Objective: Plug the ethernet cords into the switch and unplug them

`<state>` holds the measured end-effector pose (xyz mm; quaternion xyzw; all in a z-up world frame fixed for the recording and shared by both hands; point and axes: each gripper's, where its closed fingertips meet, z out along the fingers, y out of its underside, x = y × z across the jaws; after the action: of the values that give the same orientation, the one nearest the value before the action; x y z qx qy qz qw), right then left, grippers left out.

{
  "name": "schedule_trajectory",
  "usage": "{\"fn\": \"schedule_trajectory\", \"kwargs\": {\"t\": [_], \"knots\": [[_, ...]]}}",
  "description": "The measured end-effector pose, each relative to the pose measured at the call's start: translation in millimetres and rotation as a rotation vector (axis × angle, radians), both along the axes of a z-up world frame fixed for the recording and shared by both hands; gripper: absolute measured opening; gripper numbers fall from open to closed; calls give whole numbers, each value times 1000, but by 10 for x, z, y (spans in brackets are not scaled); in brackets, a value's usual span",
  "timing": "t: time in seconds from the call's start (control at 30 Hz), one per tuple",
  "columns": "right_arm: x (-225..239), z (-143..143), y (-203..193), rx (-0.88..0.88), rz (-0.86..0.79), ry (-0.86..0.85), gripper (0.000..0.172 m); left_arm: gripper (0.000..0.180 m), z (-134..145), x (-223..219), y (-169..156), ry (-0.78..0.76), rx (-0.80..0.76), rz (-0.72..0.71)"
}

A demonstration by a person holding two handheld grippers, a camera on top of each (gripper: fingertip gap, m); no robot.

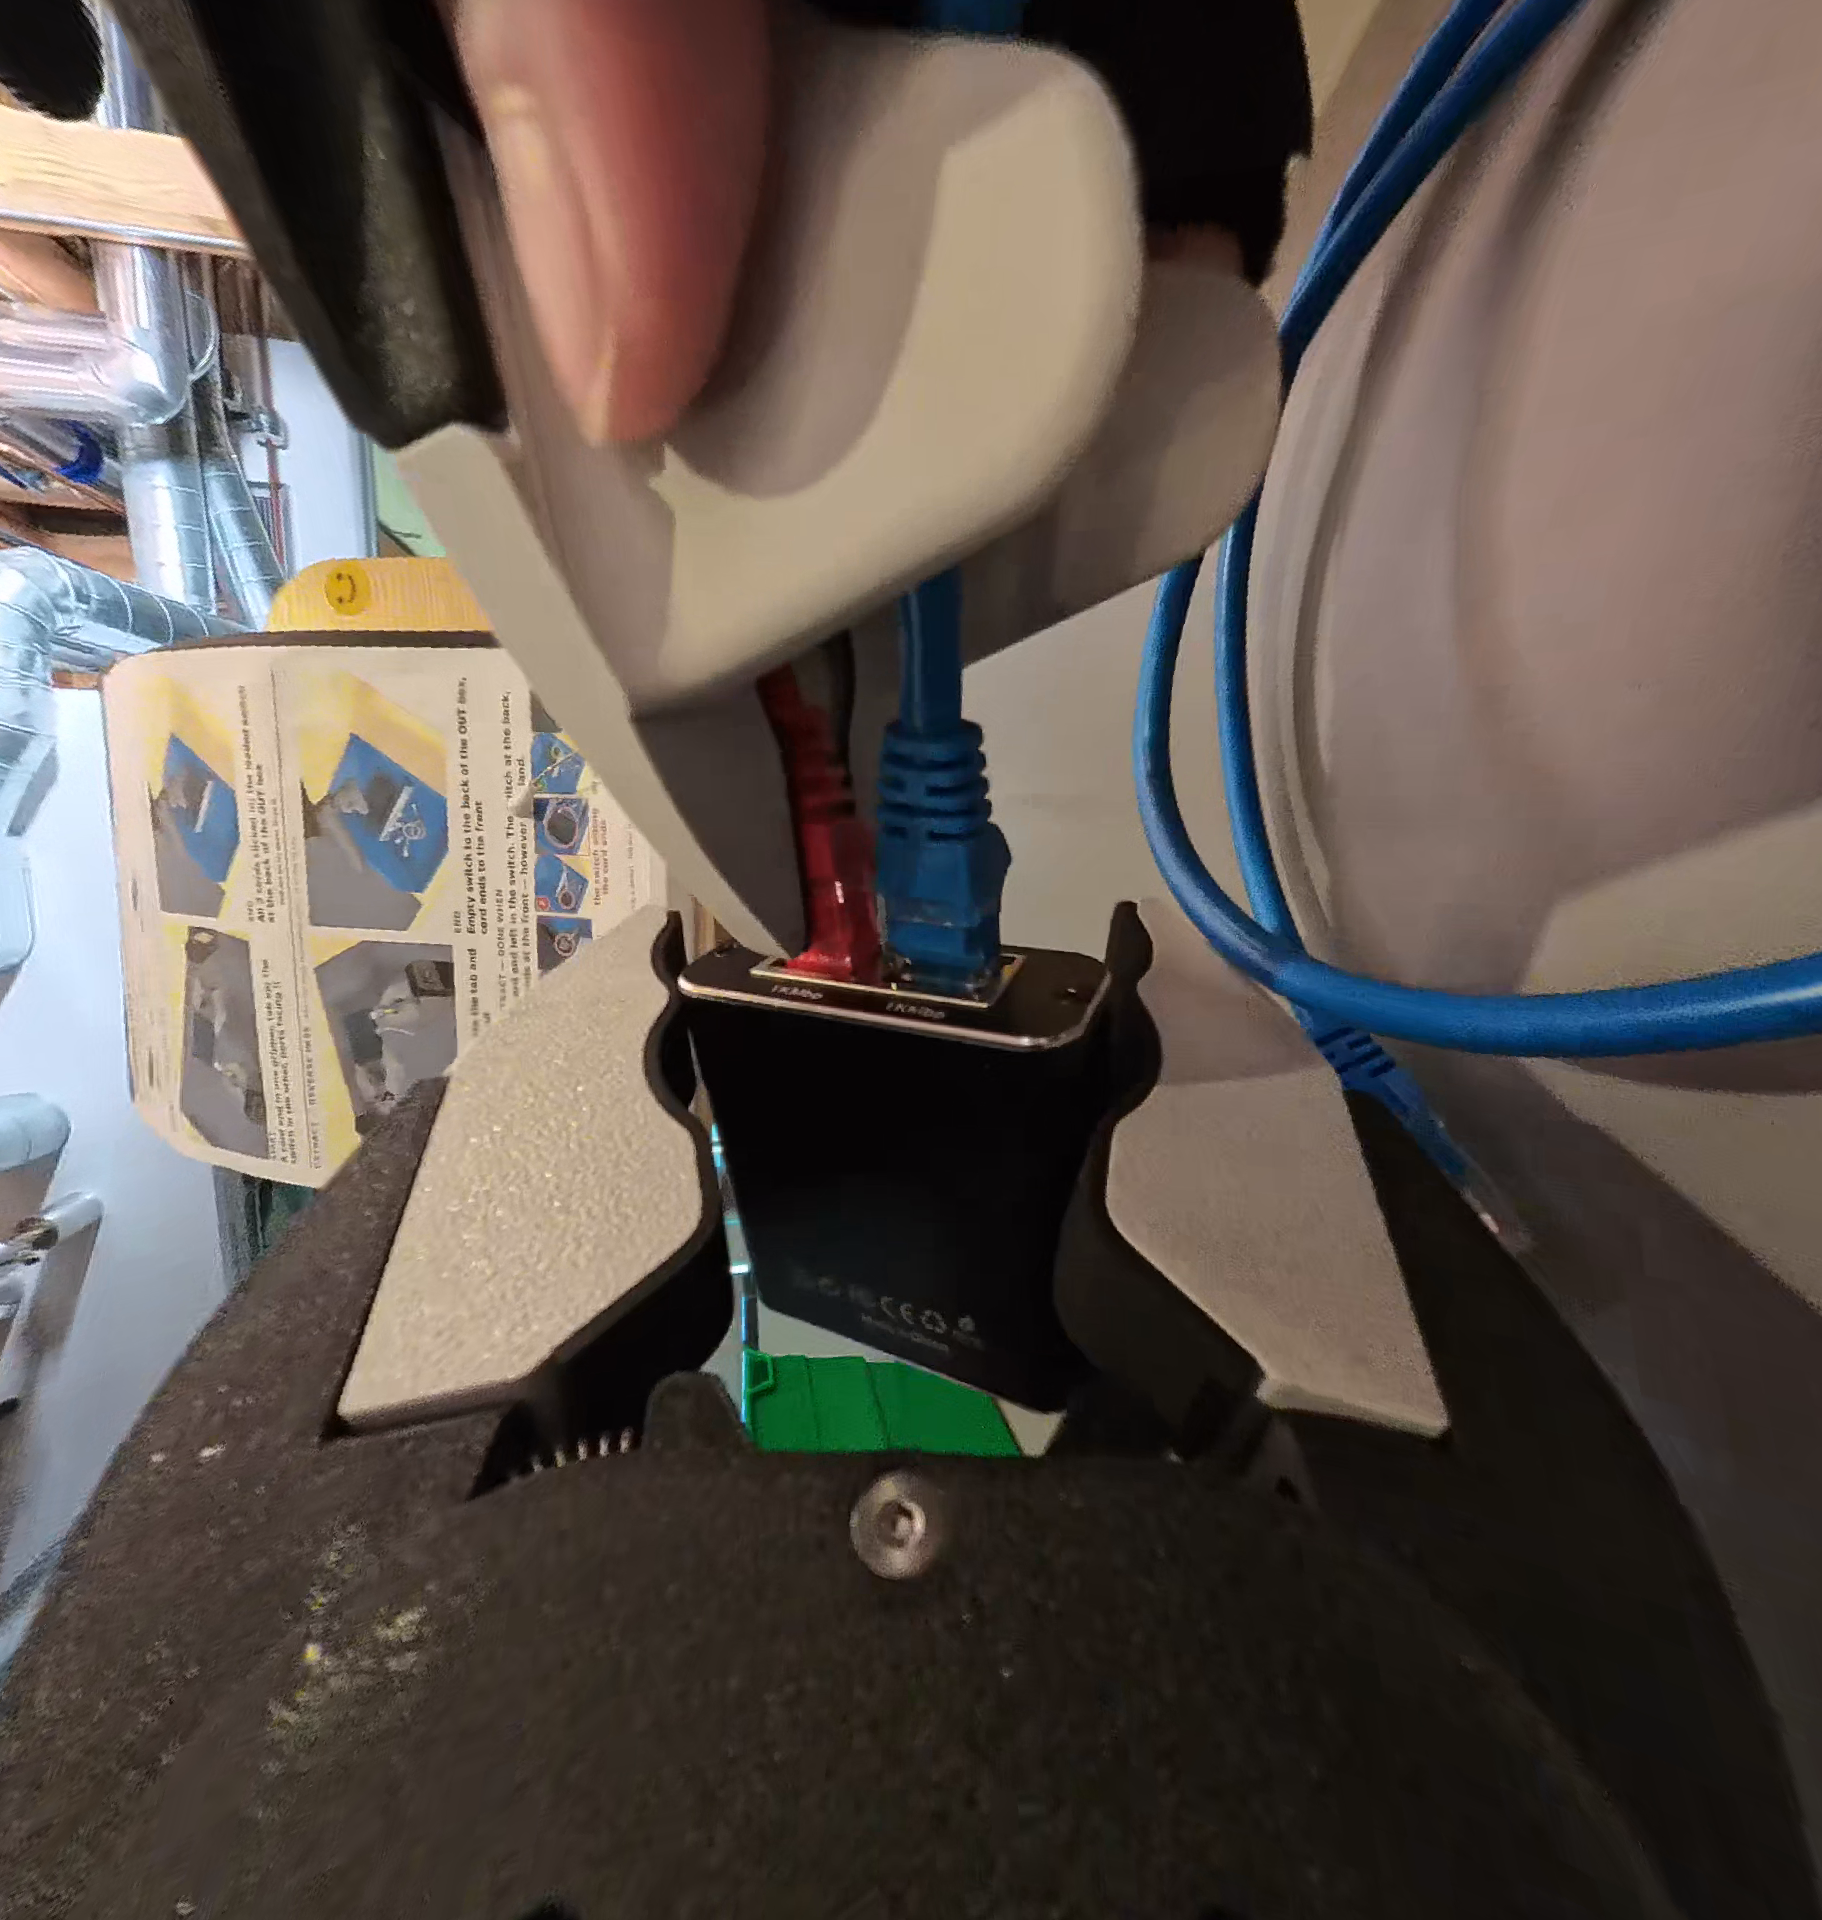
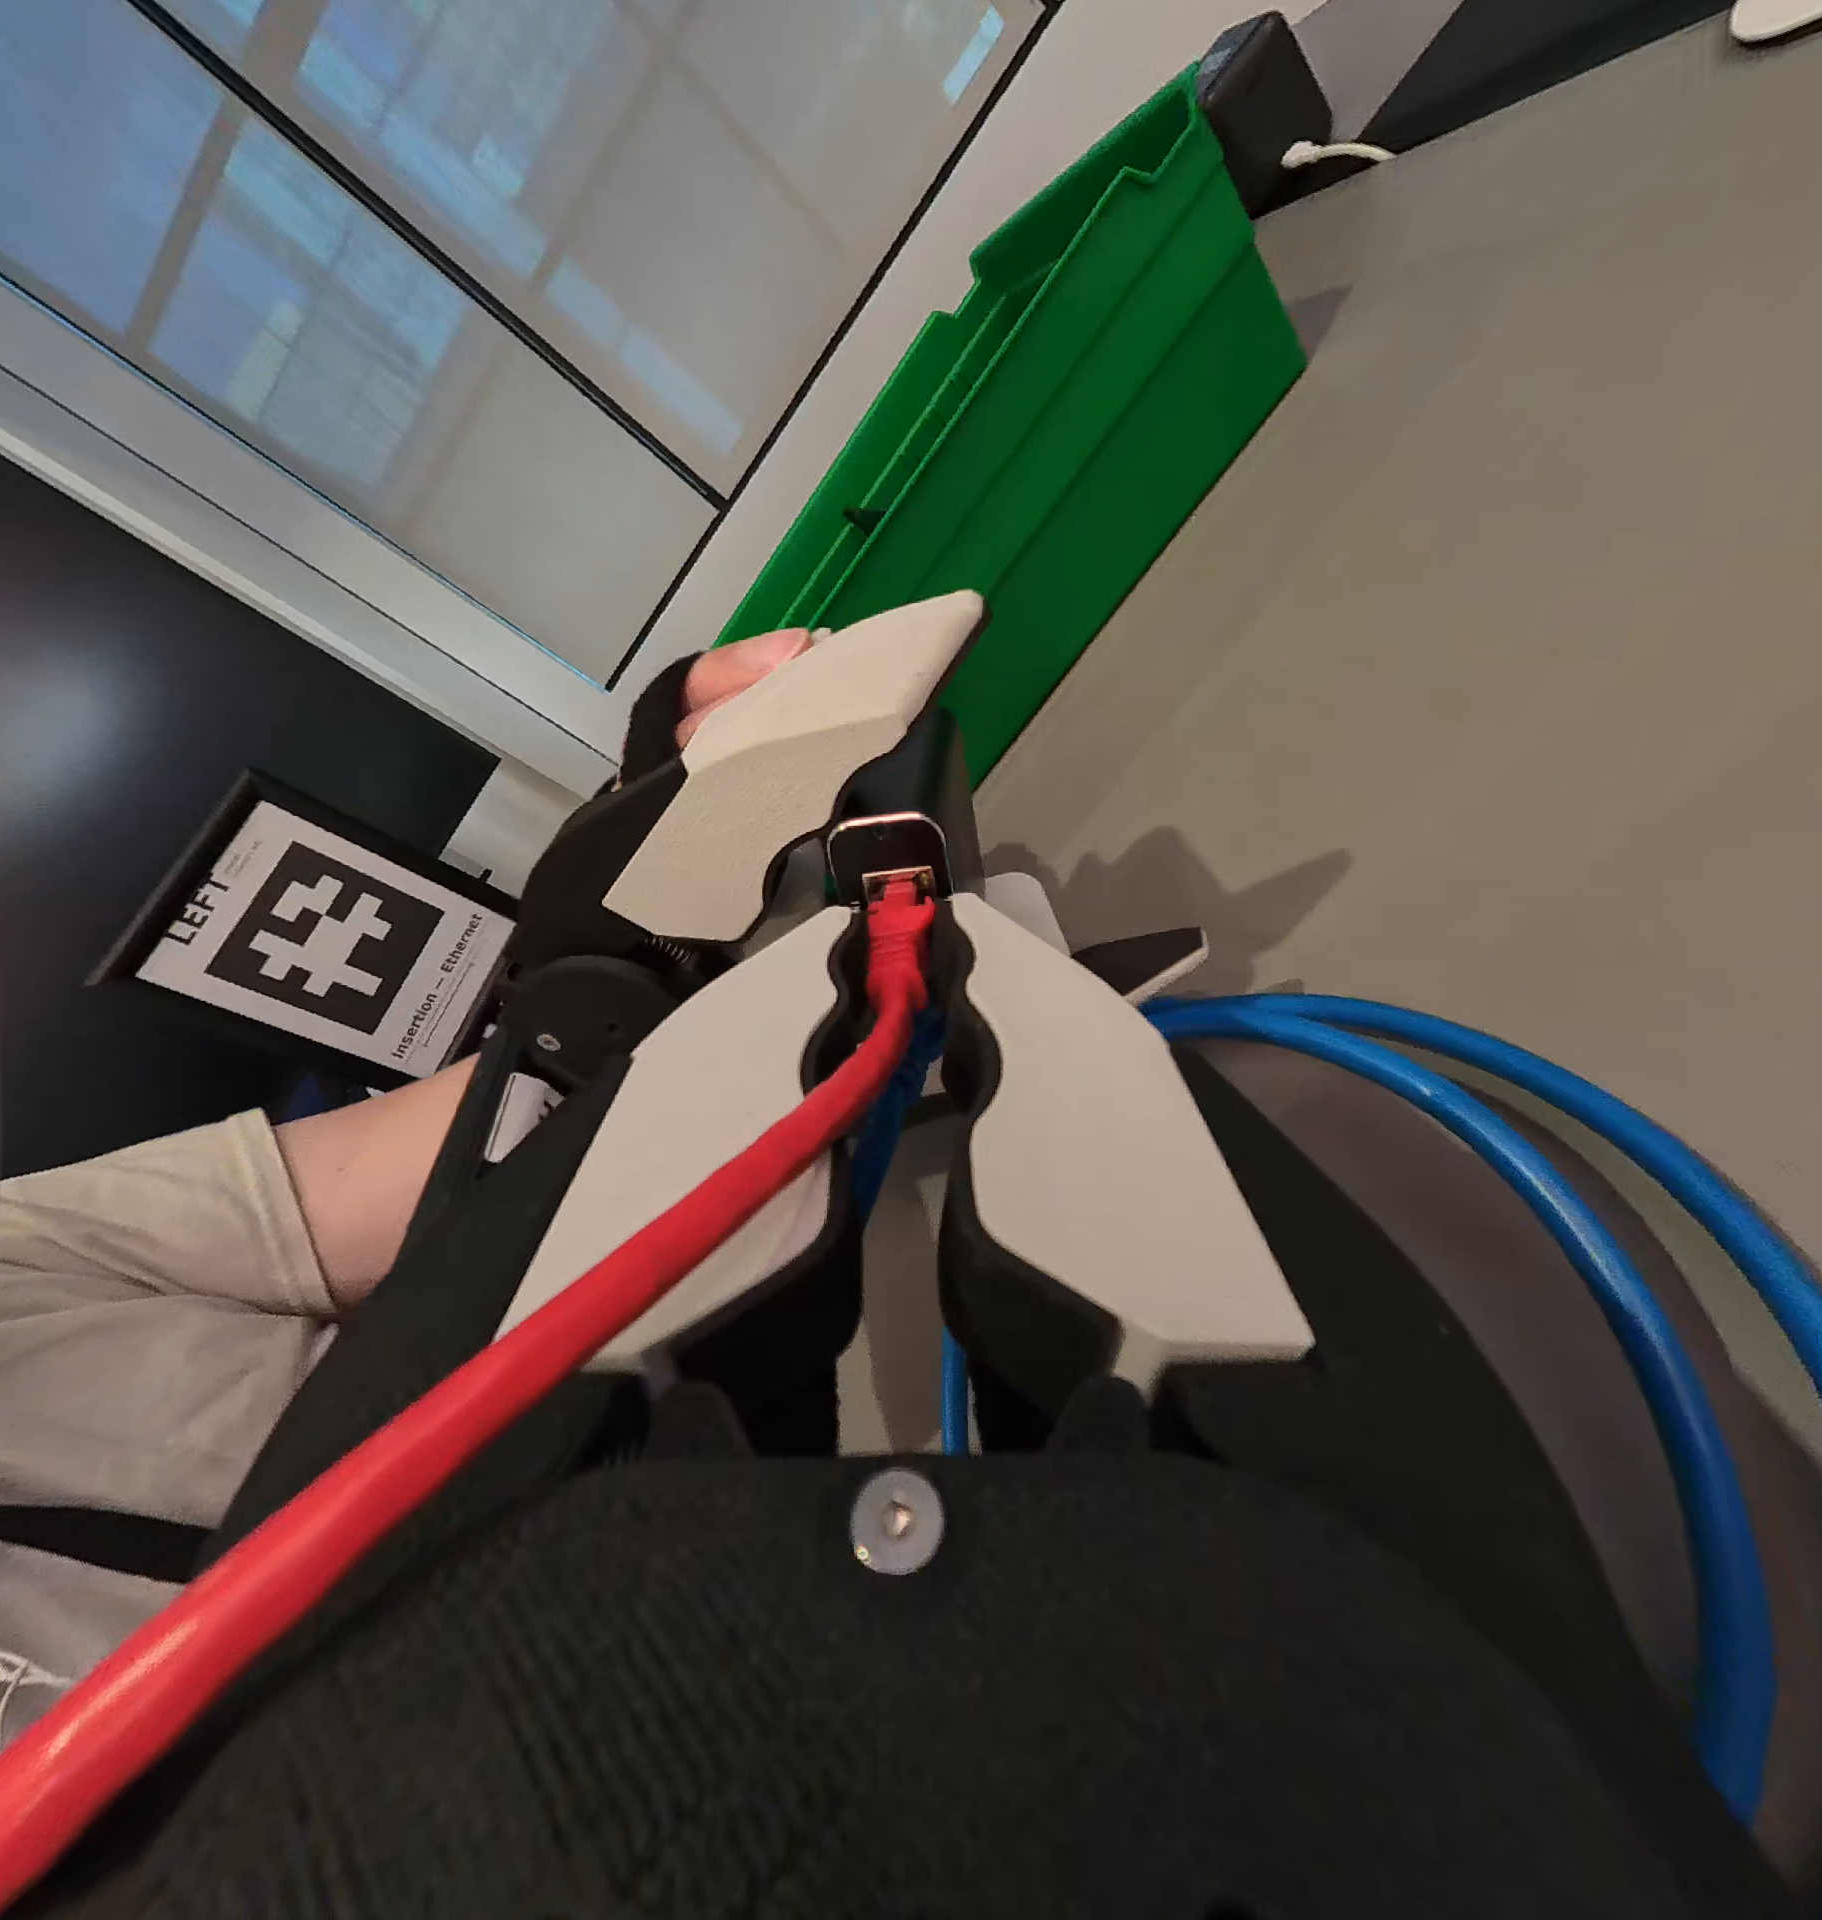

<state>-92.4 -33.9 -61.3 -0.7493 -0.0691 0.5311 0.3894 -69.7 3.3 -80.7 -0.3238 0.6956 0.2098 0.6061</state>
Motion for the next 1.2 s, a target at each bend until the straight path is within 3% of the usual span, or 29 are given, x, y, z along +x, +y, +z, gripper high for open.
{"fn": "schedule_trajectory", "kwargs": {"t": [0.17, 0.63, 0.9, 1.2], "knots": [[-53, -10, -22, -3, -5, 12, 12, 94, -79, 5, 95, 12, -19, 51], [-84, 62, -44, 129, 28, -92, 21, 91, -33, -35, 130, -8, -16, 74], [-71, 36, -48, 126, 35, -141, 14, 90, 1, -47, 119, -11, 23, 81], [-74, -1, -222, 137, 149, -139, 13, 90, -30, 1, -41, 2, 37, -21]]}}
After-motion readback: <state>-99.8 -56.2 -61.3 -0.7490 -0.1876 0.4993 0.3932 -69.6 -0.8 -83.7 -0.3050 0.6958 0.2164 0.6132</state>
